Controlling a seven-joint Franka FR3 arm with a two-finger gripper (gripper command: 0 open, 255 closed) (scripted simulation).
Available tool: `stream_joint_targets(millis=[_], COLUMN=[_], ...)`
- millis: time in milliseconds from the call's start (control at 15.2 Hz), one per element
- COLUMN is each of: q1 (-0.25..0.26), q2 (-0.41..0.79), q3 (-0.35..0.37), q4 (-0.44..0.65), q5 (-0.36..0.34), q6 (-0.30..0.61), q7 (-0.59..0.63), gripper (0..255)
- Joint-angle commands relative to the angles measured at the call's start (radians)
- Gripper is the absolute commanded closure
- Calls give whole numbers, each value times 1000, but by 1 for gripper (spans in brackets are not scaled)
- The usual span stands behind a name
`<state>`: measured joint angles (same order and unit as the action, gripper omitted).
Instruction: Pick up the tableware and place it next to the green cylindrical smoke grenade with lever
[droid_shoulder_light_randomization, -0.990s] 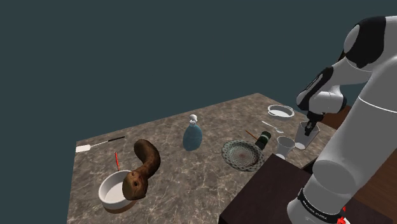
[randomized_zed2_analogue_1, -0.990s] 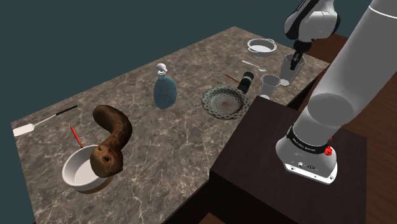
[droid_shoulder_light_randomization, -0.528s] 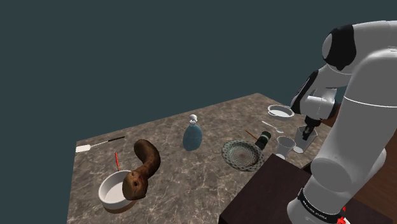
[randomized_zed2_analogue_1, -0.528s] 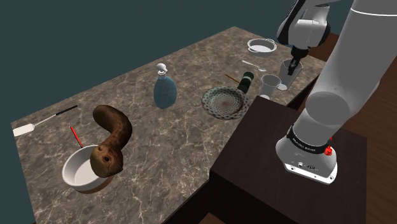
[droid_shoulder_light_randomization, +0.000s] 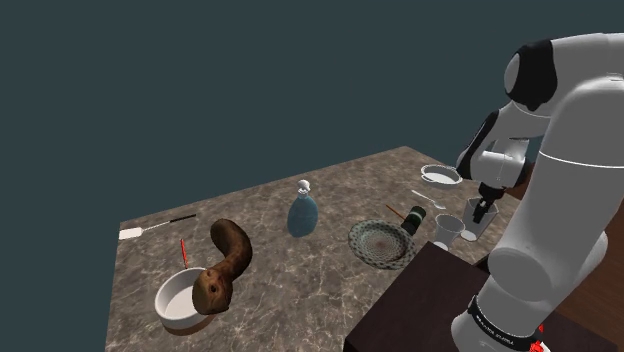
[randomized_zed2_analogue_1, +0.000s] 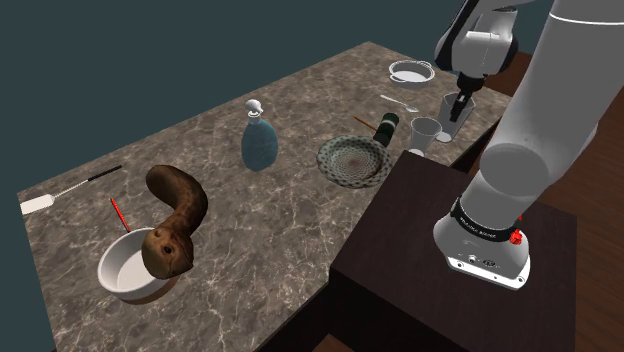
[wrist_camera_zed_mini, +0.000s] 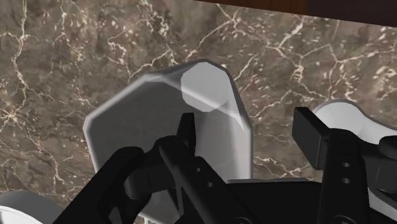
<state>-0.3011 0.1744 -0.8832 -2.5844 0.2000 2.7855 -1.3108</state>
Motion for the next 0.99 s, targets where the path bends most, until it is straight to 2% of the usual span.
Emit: stream_joint_targets(millis=[0, 198, 330, 396, 462, 594, 924], q1=[-1, 1, 117, 150, 145, 107, 104], q2=[1, -1, -121, -197, -256, -251, -251], q3=[1, -2, -154, -204, -208, -169, -165], q4=[0, -1, -11, -9, -5, -6, -6], q5=[1, -3, -238, -377, -472, -461, -460], q6=[0, 0, -65, -109, -150, -148, -148], q7=[0, 2, 171, 270, 339, 331, 330], gripper=[0, 0, 0, 0, 0, 0, 0])
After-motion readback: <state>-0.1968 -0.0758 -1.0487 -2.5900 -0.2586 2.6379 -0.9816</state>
